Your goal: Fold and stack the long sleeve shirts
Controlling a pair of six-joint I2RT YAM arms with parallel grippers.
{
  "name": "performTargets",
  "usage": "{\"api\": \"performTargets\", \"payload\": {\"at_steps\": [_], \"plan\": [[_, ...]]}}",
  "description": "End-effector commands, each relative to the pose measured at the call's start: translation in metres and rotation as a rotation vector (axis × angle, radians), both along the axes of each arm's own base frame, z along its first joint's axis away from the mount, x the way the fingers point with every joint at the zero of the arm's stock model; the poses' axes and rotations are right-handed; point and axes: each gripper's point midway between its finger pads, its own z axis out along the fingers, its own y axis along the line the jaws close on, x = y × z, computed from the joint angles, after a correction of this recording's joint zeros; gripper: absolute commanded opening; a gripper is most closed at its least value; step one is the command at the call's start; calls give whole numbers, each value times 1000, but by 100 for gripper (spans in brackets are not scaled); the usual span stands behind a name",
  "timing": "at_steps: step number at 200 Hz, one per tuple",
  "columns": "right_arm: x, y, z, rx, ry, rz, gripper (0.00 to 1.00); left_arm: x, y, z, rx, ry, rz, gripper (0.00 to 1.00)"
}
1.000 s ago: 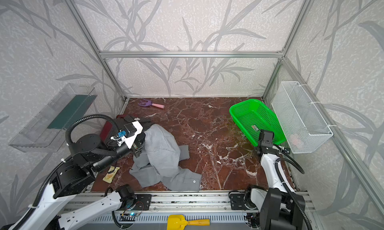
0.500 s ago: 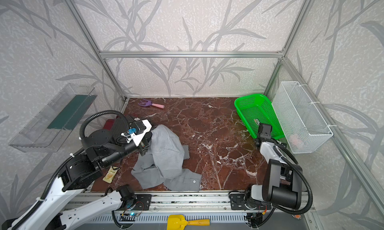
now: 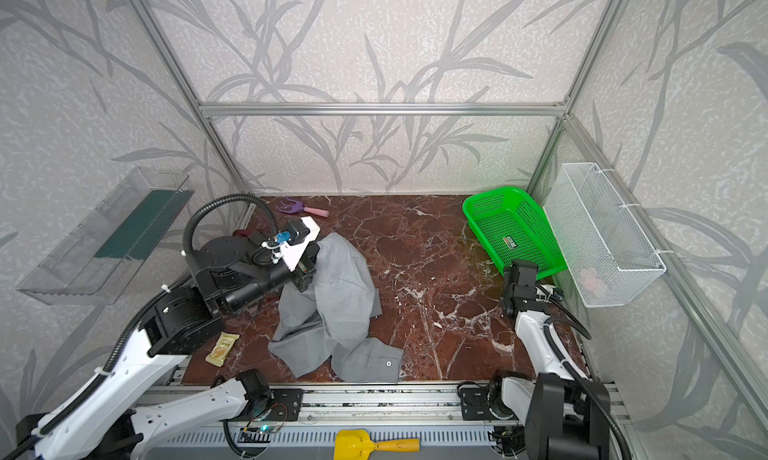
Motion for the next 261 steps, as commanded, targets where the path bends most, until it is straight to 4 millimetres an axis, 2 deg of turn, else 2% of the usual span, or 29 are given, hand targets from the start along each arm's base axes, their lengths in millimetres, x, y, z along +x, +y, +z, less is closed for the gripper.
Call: {"api": "performTargets", "payload": {"at_steps": [1,22,32,43,53,76,89,95,114,123,138,155,169,180,193,209,232,248,261], "plan": [[-6,23,17,-64,6,163,84,12,0,63,-132,-89,53,0],[-2,72,40,-96,-55,408,84,34,-1,91,-167,-106,142,0],[2,102,56,-110,-124,554,83,45,-1,102,-174,-111,187,0],[-5,131,68,-110,-169,671,82,56,-1,114,-196,-100,235,0],[-8,158,90,-153,-270,773,80,66,0,125,-214,-95,284,0],[-34,213,146,-326,-454,1000,79,84,1,148,-247,-73,370,0],[-49,235,170,-400,-522,1108,80,89,6,159,-303,-80,414,0],[-58,252,184,-426,-585,1191,80,90,8,163,-321,-82,428,0],[-79,289,200,-484,-654,1373,80,94,9,168,-342,-67,453,0],[-85,302,199,-571,-646,1436,81,91,2,169,-348,-62,408,0],[-82,315,193,-686,-624,1461,84,86,-10,168,-352,-46,330,0],[-71,316,190,-788,-603,1451,85,79,-14,169,-344,-45,286,0],[-61,317,193,-886,-589,1439,86,75,-9,170,-348,-41,288,0],[-57,326,200,-908,-598,1462,86,74,-3,169,-345,-40,306,0],[-58,345,210,-910,-636,1501,86,74,3,165,-339,-27,338,0],[-61,372,222,-1018,-673,1542,88,77,15,157,-335,1,410,0],[-49,397,215,-1106,-607,1560,88,79,26,146,-315,33,475,0],[-39,414,207,-1121,-591,1574,80,77,28,142,-312,54,476,0],[-28,415,204,-1173,-551,1544,64,72,31,141,-319,67,468,0]]}}
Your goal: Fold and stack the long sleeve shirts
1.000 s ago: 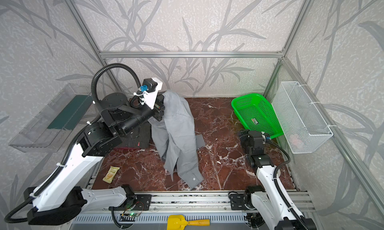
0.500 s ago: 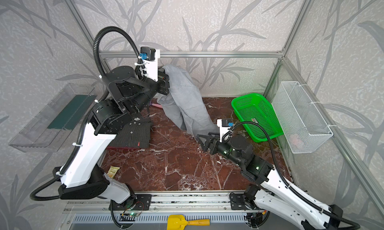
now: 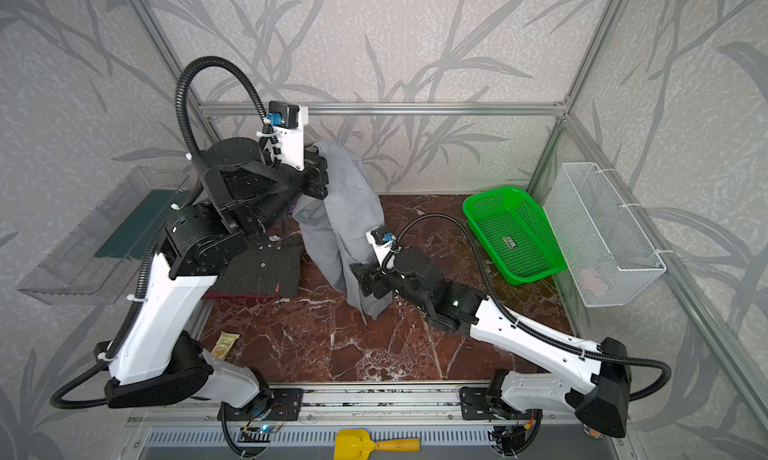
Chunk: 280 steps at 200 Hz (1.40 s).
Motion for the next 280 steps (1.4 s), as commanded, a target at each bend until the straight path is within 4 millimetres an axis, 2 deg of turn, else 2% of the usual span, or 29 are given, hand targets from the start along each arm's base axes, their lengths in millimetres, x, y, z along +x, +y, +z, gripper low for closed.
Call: {"api": "performTargets", "payload": {"at_steps": [1,30,56,71,87,111,133,157,173,193,216,233,254,268,280], "plan": [[20,2,-3,-86,-74,-68,63,-15,23,10,-55,5,35,0],[35,-5,16,-95,-134,-95,28,-28,40,13,-52,-10,46,0],[36,-31,47,-106,-179,-136,0,-38,60,9,-7,-15,92,0],[34,-56,70,-106,-216,-195,0,-41,72,2,37,-14,134,0],[35,-83,93,-78,-230,-240,0,-43,79,-13,97,9,156,0],[48,-119,114,-23,-182,-292,0,-47,76,-39,136,81,125,0],[61,-146,148,14,-175,-359,0,-54,77,-61,152,162,98,0],[67,-163,188,84,-189,-394,0,-62,72,-85,131,238,51,0],[78,-159,201,88,-171,-383,0,-67,63,-105,92,312,7,0],[103,-141,190,55,-87,-339,0,-78,35,-137,30,452,-118,0],[140,-112,149,-7,64,-269,0,-91,12,-162,-64,620,-203,0],[168,-83,101,-70,217,-210,0,-96,6,-165,-175,689,-204,0],[187,-45,55,-92,377,-109,0,-103,-7,-162,-328,739,-248,0],[185,-25,27,-135,456,-51,3,-103,-11,-159,-425,754,-241,0],[177,-19,17,-156,484,-24,12,-100,-9,-156,-494,748,-210,0]]}}
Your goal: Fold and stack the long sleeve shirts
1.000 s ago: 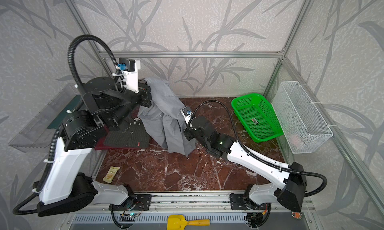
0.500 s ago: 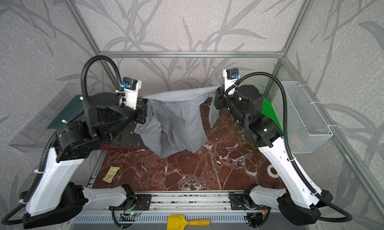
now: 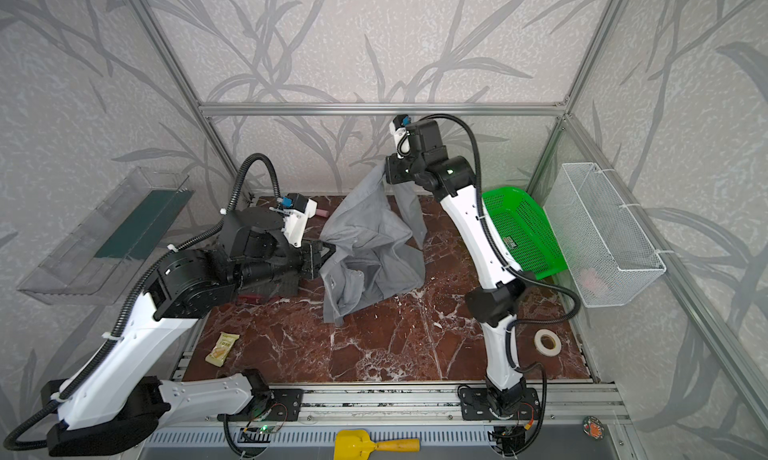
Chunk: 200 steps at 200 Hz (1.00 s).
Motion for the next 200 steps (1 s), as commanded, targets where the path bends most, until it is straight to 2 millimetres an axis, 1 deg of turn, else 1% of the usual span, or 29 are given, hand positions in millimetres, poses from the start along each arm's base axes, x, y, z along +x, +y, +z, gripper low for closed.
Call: {"api": "performTargets", "payload": {"at_steps": [1,6,11,17,25,33,39,49,71,86,104,116,121,124,125,128,131,135,136,138,140,141,145,155,164,170,177,190,200], "plan": [[-47,16,-42,-41,227,127,13,-7,-4,23,-237,61,78,0],[-50,16,-42,-40,232,128,20,-5,-2,24,-256,64,106,0],[-54,14,-45,-47,244,119,28,-3,1,27,-281,67,136,0],[-57,11,-44,-52,254,109,35,-1,2,30,-310,62,161,0],[-63,5,-42,-69,261,98,40,2,5,35,-350,60,196,0],[-67,-5,-39,-105,255,54,45,5,7,41,-391,53,227,0],[-72,-14,-30,-132,231,25,48,8,8,46,-409,41,245,0],[-82,-21,-16,-167,187,2,52,14,17,52,-424,20,306,0],[-105,-33,17,-162,130,-21,57,28,29,62,-447,-45,404,0],[-123,-38,35,-143,105,-7,58,36,29,64,-440,-70,438,0],[-150,-44,60,-135,52,23,58,47,28,67,-418,-100,474,0],[-174,-40,76,-126,7,104,58,54,27,73,-410,-129,484,0],[-189,-41,87,-112,-28,141,58,56,25,75,-401,-145,482,0],[-196,-39,89,-109,-40,168,58,58,24,77,-396,-151,482,0],[-199,-39,94,-98,-54,176,58,58,24,77,-396,-152,483,0],[-206,-35,92,-100,-59,209,58,60,24,77,-391,-152,487,0],[-216,-36,98,-81,-88,238,58,61,23,78,-388,-154,488,0],[-228,-34,99,-53,-103,280,59,62,22,80,-388,-158,485,0],[-229,-32,103,-35,-118,288,59,62,21,80,-386,-160,482,0],[-234,-31,99,-26,-114,304,59,63,20,81,-384,-163,479,0],[-237,-31,103,6,-138,313,60,64,19,81,-382,-165,477,0],[-241,-32,111,30,-159,317,60,64,18,81,-381,-165,476,0],[-248,-31,106,72,-168,338,65,65,17,82,-379,-167,475,0],[-268,-37,105,171,-224,373,77,68,13,81,-373,-163,471,0],[-280,-45,98,209,-259,387,79,70,10,80,-371,-164,469,0],[-288,-46,89,208,-264,414,80,72,9,78,-371,-160,468,0],[-290,-49,75,191,-255,412,81,73,6,77,-367,-158,464,0],[-286,-48,50,149,-216,404,81,76,3,74,-359,-149,461,0],[-283,-43,40,140,-199,412,81,77,-2,72,-357,-142,453,0]]}}
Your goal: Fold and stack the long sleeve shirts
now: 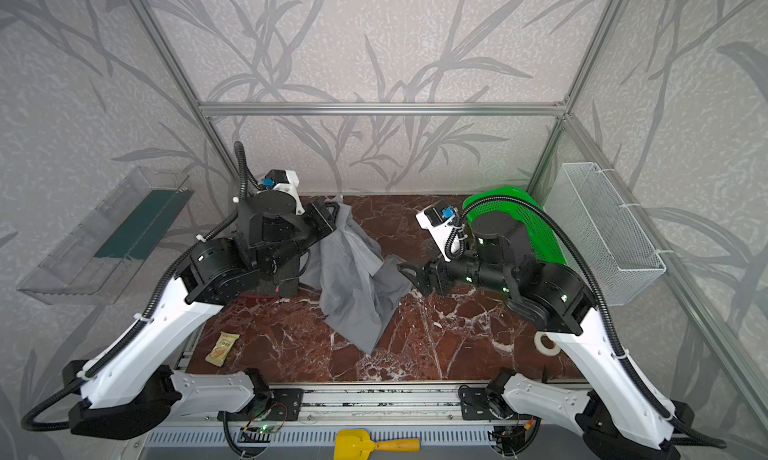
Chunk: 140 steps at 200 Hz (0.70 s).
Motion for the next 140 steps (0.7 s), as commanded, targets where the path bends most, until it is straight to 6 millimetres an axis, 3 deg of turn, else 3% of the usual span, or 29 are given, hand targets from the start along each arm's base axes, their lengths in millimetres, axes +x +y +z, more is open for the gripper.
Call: {"api": "performTargets", "payload": {"at_steps": [1,23,78,104,130,140], "plan": [[14,29,4,70,-72,63,81,5,0,19,-28,-50,18,0],[19,48,-3,60,-105,85,84,9,-9,14,-45,-33,8,0],[62,86,-37,-38,-110,53,82,15,-25,8,-57,-26,-31,0],[82,93,-55,-78,-101,-1,78,15,-28,9,-66,-37,-48,0],[93,109,-62,-79,-85,9,63,15,-34,7,-73,-36,-69,0],[97,114,-65,-84,-72,10,45,15,-36,9,-71,-43,-83,0]]}}
